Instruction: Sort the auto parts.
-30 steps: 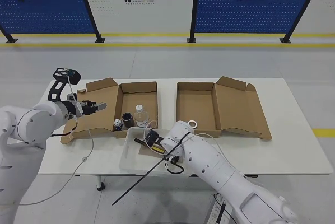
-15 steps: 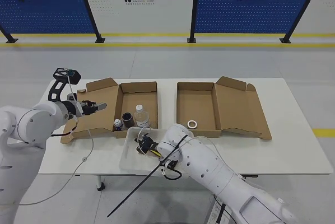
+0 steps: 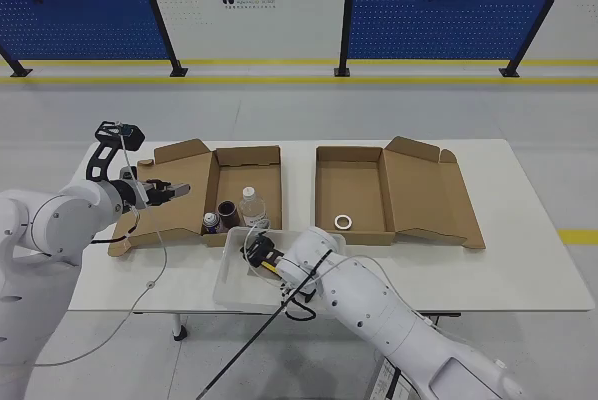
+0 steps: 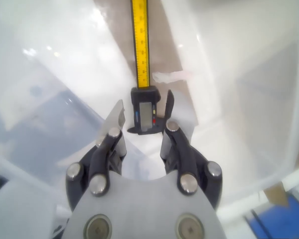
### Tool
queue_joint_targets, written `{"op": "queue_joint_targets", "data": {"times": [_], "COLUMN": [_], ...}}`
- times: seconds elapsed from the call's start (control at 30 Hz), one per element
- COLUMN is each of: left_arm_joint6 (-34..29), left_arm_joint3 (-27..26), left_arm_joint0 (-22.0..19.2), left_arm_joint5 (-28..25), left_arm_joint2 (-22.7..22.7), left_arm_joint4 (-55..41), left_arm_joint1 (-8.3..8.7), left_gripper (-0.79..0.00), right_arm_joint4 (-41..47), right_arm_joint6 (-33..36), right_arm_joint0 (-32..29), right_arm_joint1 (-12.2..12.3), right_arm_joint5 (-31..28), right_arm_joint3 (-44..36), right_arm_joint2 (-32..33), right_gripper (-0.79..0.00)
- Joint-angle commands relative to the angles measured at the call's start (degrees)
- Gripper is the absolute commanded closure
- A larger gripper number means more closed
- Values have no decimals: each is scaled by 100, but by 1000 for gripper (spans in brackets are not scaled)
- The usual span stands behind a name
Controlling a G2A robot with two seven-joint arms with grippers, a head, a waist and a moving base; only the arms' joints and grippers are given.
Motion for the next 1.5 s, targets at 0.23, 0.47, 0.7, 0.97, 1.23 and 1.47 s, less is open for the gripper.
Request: {"op": "queue_joint_targets", "data": {"times": [0.23,0.47,0.7,0.97,1.23,1.47], "left_arm_joint6": [0,0,0,0,0,0], "left_arm_joint3": [0,0,0,0,0,0], "left_arm_joint0": [0,0,0,0,0,0], "left_arm_joint5": [0,0,0,0,0,0], "left_arm_joint2": [0,0,0,0,0,0], "left_arm_joint4": [0,0,0,0,0,0], "left_arm_joint1": [0,0,0,0,0,0], "left_gripper": [-785,-785,-785,-785,-785,-785], "right_arm_joint4": [24,146,172,267,337,372], "right_arm_joint6": [-138,-183,-163,-267,-317,-356], "right_arm_joint0": [6,57,61,43,73,90], "right_arm_joint1": [-35,-73,-81,-101,-132,-151], "right_arm_joint5": [52,-60,-121,-194,-240,-255], "right_arm_joint3": [232,380,398,575,712,757], "right_arm_joint2": [41,43,68,78,63,61], "right_gripper": [-329,-336,-342,-326,-305,-105]}}
